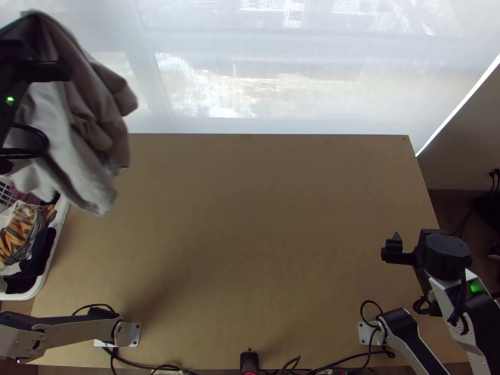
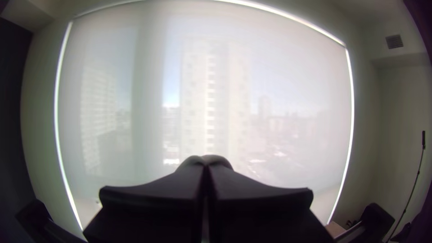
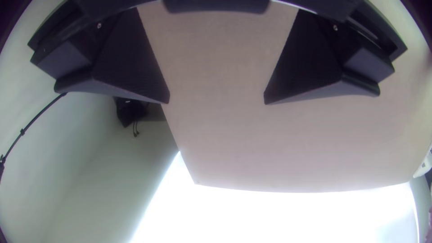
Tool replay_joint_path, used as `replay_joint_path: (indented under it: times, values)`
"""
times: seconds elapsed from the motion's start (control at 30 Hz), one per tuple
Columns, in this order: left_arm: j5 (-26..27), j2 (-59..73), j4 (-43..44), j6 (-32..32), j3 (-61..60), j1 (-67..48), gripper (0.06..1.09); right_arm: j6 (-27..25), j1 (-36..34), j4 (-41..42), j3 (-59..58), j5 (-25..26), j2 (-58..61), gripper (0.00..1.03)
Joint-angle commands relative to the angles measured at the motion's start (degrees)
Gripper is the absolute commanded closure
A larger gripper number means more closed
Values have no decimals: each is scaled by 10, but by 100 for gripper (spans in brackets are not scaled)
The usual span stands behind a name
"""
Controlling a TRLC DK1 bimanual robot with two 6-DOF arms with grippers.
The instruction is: Fold the t-shirt
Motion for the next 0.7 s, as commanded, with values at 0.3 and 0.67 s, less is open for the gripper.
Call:
replay_joint_path:
  times: [0.3, 0.67]
  values:
    - [-39, 101, -7, 16, -52, -324, 105, 3, -52, 17, 18, 2, 30, 5]
    - [-18, 92, 74, 1, -298, -391, 105, -6, -58, 15, 82, 2, 75, 5]
